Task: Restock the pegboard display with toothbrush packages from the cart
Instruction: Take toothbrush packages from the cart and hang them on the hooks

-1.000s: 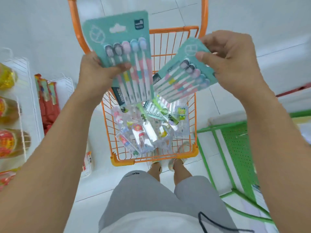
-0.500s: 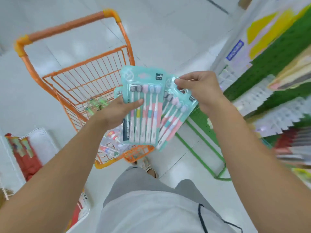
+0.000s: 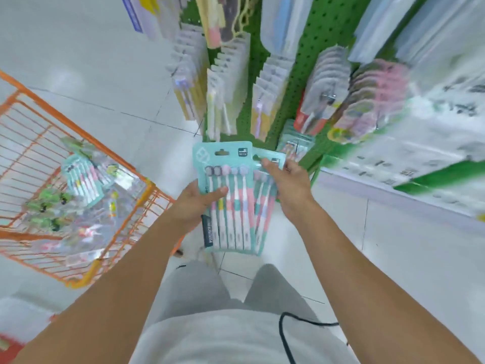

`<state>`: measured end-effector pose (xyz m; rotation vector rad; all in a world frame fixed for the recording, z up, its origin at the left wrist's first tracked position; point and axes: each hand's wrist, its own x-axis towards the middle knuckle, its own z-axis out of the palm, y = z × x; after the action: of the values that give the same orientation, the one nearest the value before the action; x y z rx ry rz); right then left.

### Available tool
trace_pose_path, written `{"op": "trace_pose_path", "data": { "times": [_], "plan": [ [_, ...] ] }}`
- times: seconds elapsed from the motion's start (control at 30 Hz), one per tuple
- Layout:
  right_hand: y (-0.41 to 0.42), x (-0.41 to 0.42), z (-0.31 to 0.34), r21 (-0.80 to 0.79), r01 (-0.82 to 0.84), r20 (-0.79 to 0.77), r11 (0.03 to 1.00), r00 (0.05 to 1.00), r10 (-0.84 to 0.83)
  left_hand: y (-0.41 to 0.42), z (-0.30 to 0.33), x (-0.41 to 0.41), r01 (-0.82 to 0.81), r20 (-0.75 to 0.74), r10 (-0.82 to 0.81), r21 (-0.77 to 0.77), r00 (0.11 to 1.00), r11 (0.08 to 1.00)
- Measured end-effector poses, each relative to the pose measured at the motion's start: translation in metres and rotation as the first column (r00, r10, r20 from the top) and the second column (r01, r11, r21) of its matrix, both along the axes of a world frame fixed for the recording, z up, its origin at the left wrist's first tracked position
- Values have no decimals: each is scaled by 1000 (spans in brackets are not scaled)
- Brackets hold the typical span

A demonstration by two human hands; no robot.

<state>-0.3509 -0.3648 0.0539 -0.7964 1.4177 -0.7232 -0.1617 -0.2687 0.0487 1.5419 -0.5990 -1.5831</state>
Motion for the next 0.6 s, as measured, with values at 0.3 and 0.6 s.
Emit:
{"op": "trace_pose_path", "data": {
  "times": [0.3,0.6],
  "plan": [
    [14,-57,-65,109,208,-71,972,977,-201,-46,-67,-22,100,151,-121,141,981,985],
    [-85,-79,-156,156,237,-122,959,968,-220,-99,-119,-47,99,269,-164,237,949,966]
  ]
}}
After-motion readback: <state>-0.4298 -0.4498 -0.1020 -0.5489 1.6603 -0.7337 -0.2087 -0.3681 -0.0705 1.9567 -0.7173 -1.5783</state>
